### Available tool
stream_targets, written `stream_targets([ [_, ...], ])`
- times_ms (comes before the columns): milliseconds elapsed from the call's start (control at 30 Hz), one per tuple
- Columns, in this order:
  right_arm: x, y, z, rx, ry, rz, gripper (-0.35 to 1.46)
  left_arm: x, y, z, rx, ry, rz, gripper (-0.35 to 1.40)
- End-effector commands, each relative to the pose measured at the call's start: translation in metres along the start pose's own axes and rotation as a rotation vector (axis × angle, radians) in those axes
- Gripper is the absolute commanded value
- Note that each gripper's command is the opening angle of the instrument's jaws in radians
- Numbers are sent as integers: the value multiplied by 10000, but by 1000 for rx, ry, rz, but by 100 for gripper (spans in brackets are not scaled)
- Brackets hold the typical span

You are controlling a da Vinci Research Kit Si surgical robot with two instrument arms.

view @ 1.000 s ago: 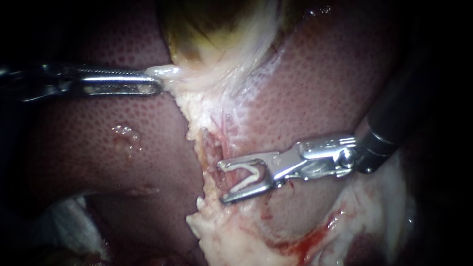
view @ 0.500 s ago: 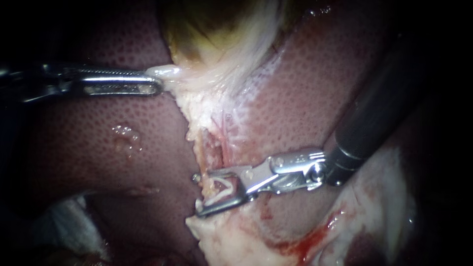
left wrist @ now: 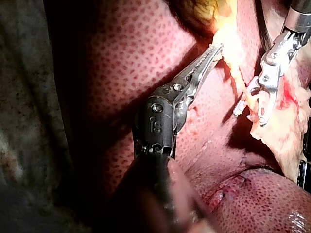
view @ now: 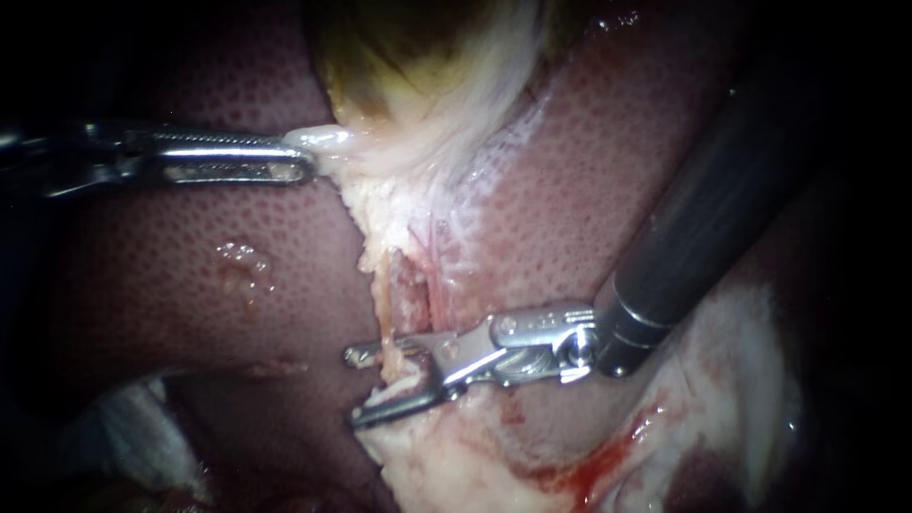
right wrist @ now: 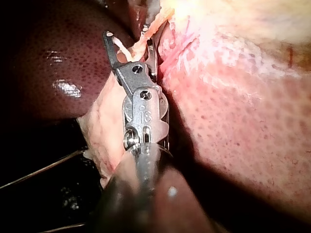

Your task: Clipping first clip left tube

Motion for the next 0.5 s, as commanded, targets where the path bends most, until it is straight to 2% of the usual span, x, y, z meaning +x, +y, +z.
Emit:
stream_targets([
  [33,0,0,0,-1,-1,1,43,0,0,0,0,0,0,-35],
  [200,-1,2,0,-9,2,49,33,-1,0,1,1,0,0,-35],
  [233,-1,2,0,-12,2,67,21,-1,0,1,1,0,0,-35],
  [267,-1,1,-2,-11,3,84,0,-1,0,1,1,0,0,-35],
  [300,-3,-1,-5,-6,6,142,-28,-1,0,1,1,0,0,-35],
  [333,-3,-2,-7,-7,0,167,-35,-1,0,1,0,0,0,-35],
  [500,-5,1,-10,0,-13,202,-35,-1,0,1,1,0,0,-35],
])
